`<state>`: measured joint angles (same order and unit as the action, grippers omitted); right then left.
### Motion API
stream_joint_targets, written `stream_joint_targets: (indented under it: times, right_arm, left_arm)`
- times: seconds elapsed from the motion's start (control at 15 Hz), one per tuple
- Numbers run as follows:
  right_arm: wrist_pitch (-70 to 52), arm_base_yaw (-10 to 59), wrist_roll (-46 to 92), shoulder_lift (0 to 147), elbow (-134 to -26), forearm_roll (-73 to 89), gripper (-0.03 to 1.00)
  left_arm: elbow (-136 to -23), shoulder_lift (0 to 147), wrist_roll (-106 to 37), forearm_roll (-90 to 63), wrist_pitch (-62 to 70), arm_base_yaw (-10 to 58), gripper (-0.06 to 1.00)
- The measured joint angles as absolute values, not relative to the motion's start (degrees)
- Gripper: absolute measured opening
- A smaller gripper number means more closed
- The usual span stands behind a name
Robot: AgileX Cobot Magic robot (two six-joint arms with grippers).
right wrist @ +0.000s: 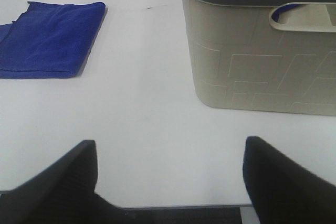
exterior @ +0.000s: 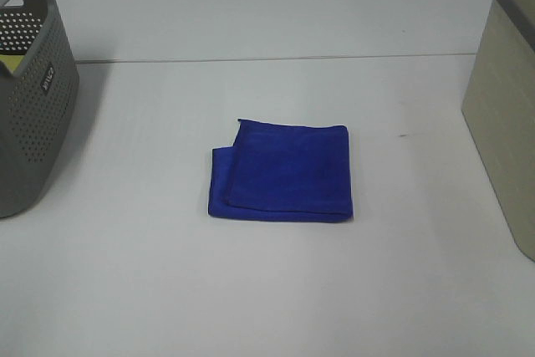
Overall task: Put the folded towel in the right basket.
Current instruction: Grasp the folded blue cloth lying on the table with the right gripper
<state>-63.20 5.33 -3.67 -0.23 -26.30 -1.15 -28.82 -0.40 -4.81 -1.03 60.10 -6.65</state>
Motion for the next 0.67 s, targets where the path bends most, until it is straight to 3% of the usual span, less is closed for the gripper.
stream_joint_targets:
  times: [0.67]
  right_arm:
    - [-63.20, 5.33, -3.67, -0.23, -26.30, -1.15, 0.75]
  left_arm:
    - [-28.82, -0.40, -4.81, -1.03, 60.10, -6.65, 0.99]
